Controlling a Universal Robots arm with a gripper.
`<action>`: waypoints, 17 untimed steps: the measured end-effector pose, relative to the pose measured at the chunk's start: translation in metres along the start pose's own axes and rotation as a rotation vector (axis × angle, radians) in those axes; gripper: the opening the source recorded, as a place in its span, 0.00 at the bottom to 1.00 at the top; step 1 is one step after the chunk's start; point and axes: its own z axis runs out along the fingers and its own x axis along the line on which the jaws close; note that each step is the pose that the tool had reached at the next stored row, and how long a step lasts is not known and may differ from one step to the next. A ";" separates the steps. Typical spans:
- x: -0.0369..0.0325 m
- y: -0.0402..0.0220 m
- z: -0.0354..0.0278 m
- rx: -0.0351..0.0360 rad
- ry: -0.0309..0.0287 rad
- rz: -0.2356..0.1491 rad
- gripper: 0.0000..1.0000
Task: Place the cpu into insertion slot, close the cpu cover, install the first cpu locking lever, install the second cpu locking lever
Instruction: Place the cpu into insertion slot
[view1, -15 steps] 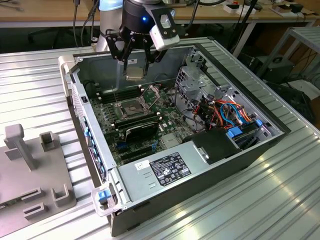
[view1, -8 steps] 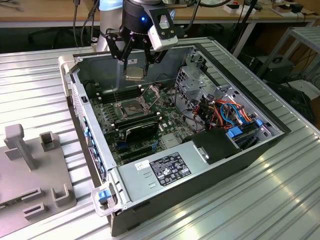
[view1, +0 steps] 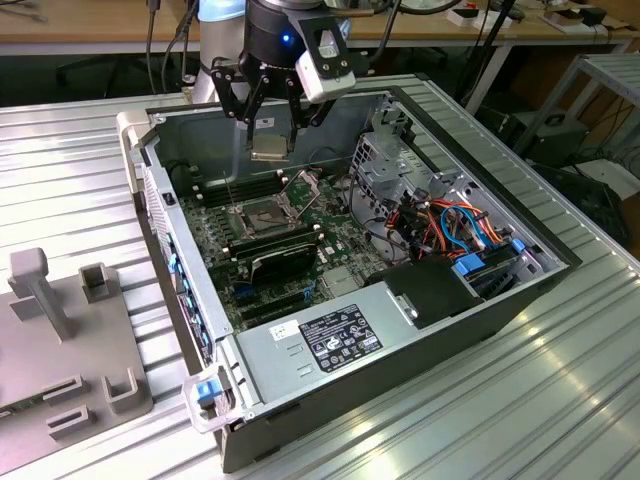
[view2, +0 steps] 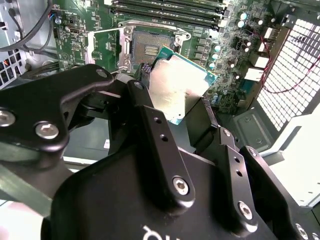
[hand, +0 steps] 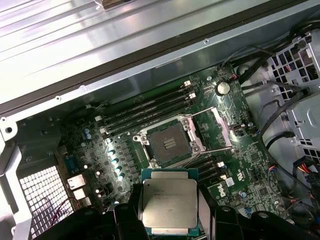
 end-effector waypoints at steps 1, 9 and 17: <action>0.0001 0.0002 0.0000 0.0002 -0.0001 0.004 0.53; 0.0001 0.0004 0.0009 0.0026 -0.0058 0.144 0.53; 0.0002 0.0003 0.0013 0.0040 -0.0089 0.219 0.53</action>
